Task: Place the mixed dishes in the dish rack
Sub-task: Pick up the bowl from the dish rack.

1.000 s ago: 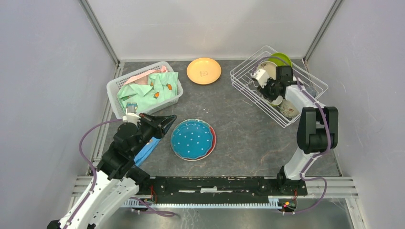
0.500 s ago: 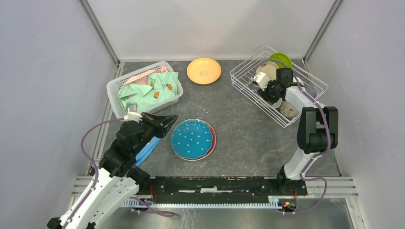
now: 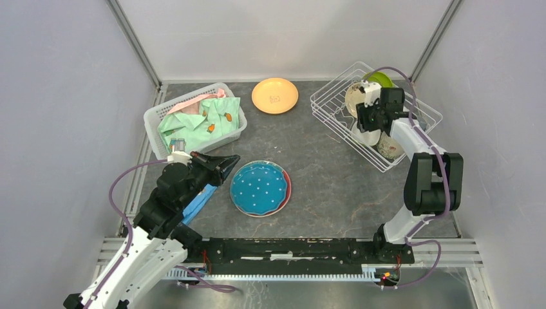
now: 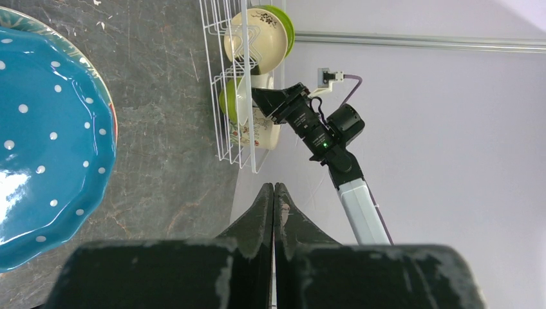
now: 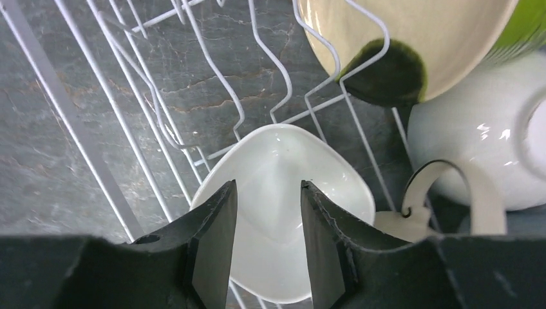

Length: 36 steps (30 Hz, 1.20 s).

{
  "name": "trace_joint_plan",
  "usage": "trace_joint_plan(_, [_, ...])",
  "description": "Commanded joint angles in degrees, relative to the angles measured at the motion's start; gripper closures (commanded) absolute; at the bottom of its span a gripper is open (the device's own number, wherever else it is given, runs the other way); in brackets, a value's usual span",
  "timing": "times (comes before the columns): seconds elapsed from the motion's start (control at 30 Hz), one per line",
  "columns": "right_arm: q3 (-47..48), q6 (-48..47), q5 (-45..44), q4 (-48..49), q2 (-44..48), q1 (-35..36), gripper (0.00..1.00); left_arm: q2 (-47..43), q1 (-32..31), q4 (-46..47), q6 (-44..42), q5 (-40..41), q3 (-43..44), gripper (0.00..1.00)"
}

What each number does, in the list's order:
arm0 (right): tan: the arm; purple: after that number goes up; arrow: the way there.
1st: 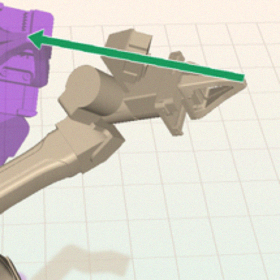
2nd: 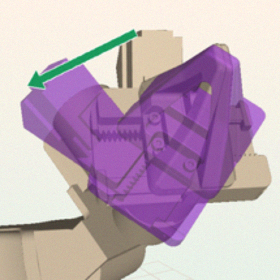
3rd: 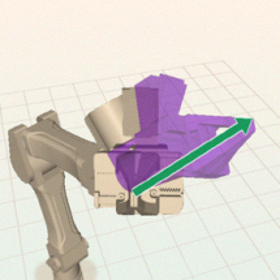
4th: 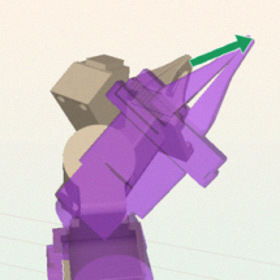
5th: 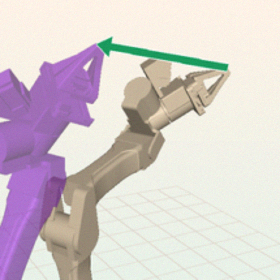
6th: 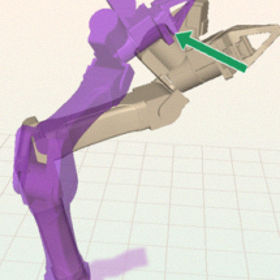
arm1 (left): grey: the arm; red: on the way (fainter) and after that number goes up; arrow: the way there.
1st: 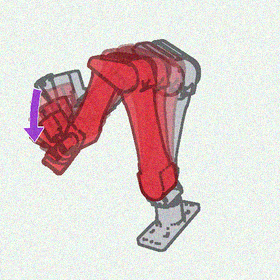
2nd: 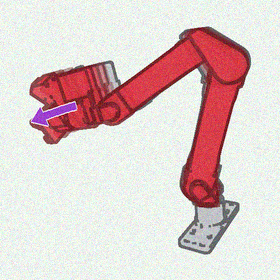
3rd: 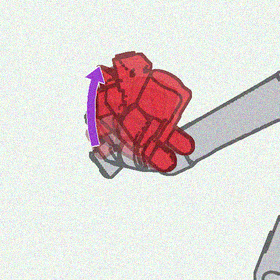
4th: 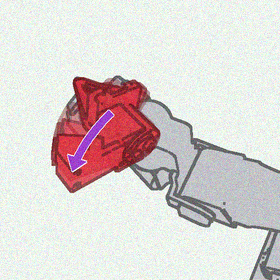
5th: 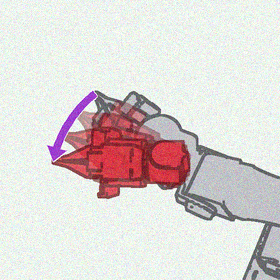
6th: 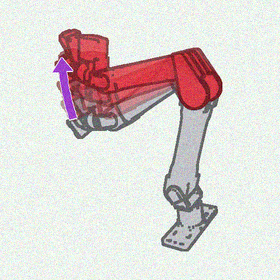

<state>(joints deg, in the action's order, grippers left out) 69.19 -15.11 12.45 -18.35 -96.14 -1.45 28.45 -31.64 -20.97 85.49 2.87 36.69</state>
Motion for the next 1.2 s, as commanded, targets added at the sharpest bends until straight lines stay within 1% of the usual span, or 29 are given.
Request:
trace_joint_plan(0.0, [-1.9,17.5,-5.2,4.8,1.8,0.3,0.54,0.0,-0.3,0.7,1.2,0.2,0.5,0.98])
trace_joint_plan(0.17, [-5.3,24.2,-5.7,10.0,3.2,0.5,0.54,0.0,-0.3,0.6,1.2,0.0,0.6,0.98])
trace_joint_plan(0.3, [-5.4,28.2,-5.9,12.4,3.0,1.1,0.54,-0.6,-0.3,0.7,1.2,0.3,0.4,0.98])
trace_joint_plan(0.5, [-5.0,31.9,-8.7,12.7,2.5,1.1,0.54,-0.7,-0.2,0.5,1.2,0.5,0.4,0.98])
trace_joint_plan(0.63, [-4.8,33.1,-9.1,12.5,2.5,1.9,0.54,-1.0,-0.3,0.5,1.2,0.5,0.4,0.98])
trace_joint_plan(0.77, [-3.7,33.4,-9.5,11.3,1.0,3.9,0.54,-1.4,-0.3,0.5,1.2,0.5,0.4,0.98])
trace_joint_plan(0.93, [-0.6,33.0,-12.7,7.6,-1.9,5.6,0.54,-1.5,-0.3,0.5,1.2,0.6,0.3,0.98])
trace_joint_plan(1.03, [2.5,32.2,-17.6,2.7,-4.0,6.3,0.55,-1.6,-0.3,0.5,1.2,0.7,0.4,0.98])
trace_joint_plan(1.17, [5.2,31.8,-21.3,-0.6,-5.6,6.7,0.58,-2.0,-0.3,0.5,1.2,0.8,0.3,0.98])
